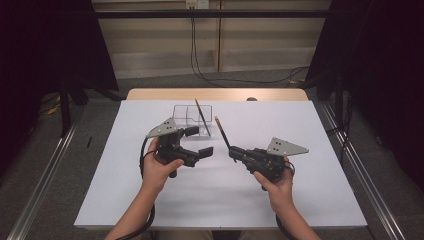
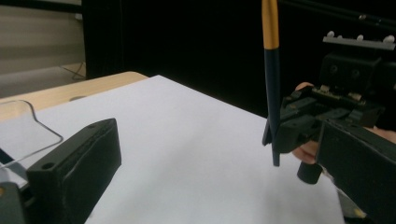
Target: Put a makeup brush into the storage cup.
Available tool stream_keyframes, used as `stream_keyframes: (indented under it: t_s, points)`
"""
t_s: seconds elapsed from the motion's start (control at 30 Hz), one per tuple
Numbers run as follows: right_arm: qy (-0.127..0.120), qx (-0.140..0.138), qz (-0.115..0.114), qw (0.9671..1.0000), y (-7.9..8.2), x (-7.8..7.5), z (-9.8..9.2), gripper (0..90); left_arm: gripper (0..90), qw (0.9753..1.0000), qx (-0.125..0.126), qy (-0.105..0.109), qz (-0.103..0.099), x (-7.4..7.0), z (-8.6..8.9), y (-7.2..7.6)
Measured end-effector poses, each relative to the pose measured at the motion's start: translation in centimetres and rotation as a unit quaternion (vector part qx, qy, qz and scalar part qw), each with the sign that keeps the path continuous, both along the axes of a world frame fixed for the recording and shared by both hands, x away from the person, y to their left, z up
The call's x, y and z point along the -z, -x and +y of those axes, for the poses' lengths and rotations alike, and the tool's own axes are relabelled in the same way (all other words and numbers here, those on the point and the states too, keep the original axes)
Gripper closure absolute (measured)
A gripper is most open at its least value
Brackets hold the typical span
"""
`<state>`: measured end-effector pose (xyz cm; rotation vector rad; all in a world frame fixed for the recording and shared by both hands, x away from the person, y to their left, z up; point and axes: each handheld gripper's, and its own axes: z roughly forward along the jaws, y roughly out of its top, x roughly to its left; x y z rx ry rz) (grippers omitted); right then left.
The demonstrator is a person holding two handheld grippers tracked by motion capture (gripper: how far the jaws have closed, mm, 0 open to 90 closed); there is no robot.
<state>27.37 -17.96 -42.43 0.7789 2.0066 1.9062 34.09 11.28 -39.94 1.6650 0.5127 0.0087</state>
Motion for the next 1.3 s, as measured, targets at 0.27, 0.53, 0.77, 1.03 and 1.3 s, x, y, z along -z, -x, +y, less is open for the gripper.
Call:
stream_keyframes:
  t_s: [0.27, 0.53, 0.77, 1.03, 1.3]
  points:
    - [-0.001, 0.000, 0.003, 1.0000, 0.0, 0.1, -0.1, 84.7, 0.0, 0.9999, -0.008, 0.000, 0.014, -0.2, -1.0, -0.3]
    - [-0.001, -0.002, 0.003, 1.0000, 0.0, 0.2, 0.1, 84.7, 9.4, 0.9998, -0.011, 0.014, 0.004, -0.7, -1.2, -0.5]
    - [0.000, -0.001, 0.006, 1.0000, -0.1, 0.3, 0.2, 84.7, 20.7, 0.9995, -0.008, 0.029, -0.010, -0.9, -1.3, -0.4]
    - [0.005, -0.003, 0.006, 1.0000, 0.0, 0.4, 0.5, 84.7, 39.0, 0.9994, 0.001, 0.033, 0.010, -1.0, -1.5, -0.3]
    - [0.007, -0.001, 0.007, 0.9999, -0.1, 0.5, 0.8, 84.7, 58.6, 0.9982, 0.009, 0.058, 0.014, -0.9, -1.7, 0.2]
